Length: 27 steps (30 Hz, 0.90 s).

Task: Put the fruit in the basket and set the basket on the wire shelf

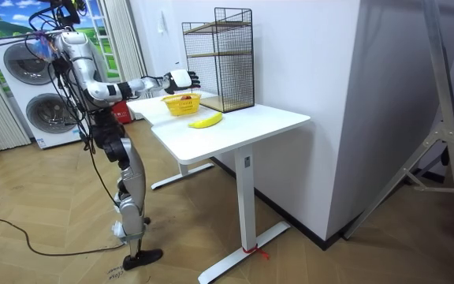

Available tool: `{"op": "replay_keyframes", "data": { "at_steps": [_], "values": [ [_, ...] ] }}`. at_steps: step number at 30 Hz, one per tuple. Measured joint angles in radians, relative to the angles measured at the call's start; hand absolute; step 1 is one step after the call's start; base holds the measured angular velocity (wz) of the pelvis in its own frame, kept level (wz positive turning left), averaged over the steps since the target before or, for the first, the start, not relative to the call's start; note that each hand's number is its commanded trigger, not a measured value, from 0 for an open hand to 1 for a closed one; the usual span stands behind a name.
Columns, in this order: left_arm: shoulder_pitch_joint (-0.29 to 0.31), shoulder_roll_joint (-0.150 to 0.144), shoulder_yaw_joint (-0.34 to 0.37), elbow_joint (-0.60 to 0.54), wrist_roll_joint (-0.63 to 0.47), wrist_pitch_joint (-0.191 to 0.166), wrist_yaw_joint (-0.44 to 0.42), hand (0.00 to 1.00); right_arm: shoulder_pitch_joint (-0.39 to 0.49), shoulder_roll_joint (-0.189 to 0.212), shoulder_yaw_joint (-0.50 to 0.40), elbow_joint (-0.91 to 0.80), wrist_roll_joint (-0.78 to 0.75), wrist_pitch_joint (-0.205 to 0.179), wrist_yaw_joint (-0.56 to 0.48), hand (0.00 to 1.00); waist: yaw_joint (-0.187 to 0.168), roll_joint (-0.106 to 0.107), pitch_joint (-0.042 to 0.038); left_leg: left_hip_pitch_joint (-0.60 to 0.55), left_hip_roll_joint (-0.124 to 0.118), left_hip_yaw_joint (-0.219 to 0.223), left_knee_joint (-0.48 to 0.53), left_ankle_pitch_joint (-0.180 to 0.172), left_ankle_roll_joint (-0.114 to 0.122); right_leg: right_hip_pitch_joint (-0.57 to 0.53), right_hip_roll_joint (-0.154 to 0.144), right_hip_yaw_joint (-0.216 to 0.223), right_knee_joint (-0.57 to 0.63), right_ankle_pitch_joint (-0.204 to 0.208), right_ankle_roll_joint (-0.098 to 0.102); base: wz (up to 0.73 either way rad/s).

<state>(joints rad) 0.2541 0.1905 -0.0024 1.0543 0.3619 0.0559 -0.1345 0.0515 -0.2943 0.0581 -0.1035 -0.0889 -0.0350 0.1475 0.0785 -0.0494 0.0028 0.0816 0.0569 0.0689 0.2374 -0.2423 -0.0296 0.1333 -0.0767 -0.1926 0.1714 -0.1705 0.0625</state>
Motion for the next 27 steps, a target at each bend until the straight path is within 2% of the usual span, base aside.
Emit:
{"op": "replay_keyframes", "data": {
  "at_steps": [5, 8, 12, 20, 24, 27],
  "values": [
    [0.009, -0.002, 0.002, 0.023, 0.002, -0.012, 0.0, 0.0, -0.001, 0.0, -0.065, -0.022, 0.069, -0.002, -0.046, 0.0, -0.013, -0.006, 0.0007, -0.004, 0.0, -0.003, -0.004, 0.0, 0.0, 0.0, 0.0, -0.003, 0.0, 0.0, 0.0, 0.0],
    [0.02, -0.002, 0.003, 0.026, 0.002, -0.012, 0.0, 0.0, -0.004, -0.002, -0.108, -0.034, 0.1, -0.025, -0.092, 0.0, -0.022, -0.012, -0.0001, -0.006, 0.0, -0.001, -0.004, 0.0, 0.0, -0.004, 0.0, -0.002, -0.001, 0.0, 0.0, 0.0],
    [0.029, -0.003, 0.037, 0.022, 0.003, -0.012, 0.0, 0.0, -0.003, -0.002, -0.159, -0.034, 0.097, -0.029, -0.157, 0.0, -0.025, -0.014, -0.0001, -0.005, 0.0, 0.002, -0.004, 0.0, 0.0, -0.006, 0.0, 0.0, 0.0, 0.0, 0.0, 0.0],
    [0.03, -0.004, 0.078, 0.01, 0.003, -0.01, 0.0, 0.0, -0.002, -0.004, -0.191, -0.027, 0.052, -0.029, -0.264, 0.0, -0.051, -0.015, -0.0023, -0.004, 0.0, 0.008, -0.004, 0.0, 0.0, -0.012, 0.0, 0.004, 0.001, 0.0, 0.0, -0.01],
    [0.032, -0.004, 0.08, 0.005, 0.003, -0.008, 0.0, 0.0, -0.002, -0.027, -0.23, 0.042, 0.053, -0.03, -0.292, 0.0, -0.06, -0.016, -0.0027, 0.012, 0.0, 0.007, -0.01, 0.0, 0.0, 0.001, 0.0, 0.006, 0.0, 0.0, 0.0, 0.0],
    [0.036, -0.004, 0.079, 0.005, 0.003, 0.009, 0.0, 0.0, -0.001, -0.029, -0.241, 0.098, 0.053, -0.026, -0.313, 0.0, -0.066, -0.016, -0.0023, 0.025, 0.0, 0.011, -0.018, 0.0, 0.0, 0.008, 0.0, 0.013, -0.001, 0.0, 0.001, -0.04]
  ]
}}
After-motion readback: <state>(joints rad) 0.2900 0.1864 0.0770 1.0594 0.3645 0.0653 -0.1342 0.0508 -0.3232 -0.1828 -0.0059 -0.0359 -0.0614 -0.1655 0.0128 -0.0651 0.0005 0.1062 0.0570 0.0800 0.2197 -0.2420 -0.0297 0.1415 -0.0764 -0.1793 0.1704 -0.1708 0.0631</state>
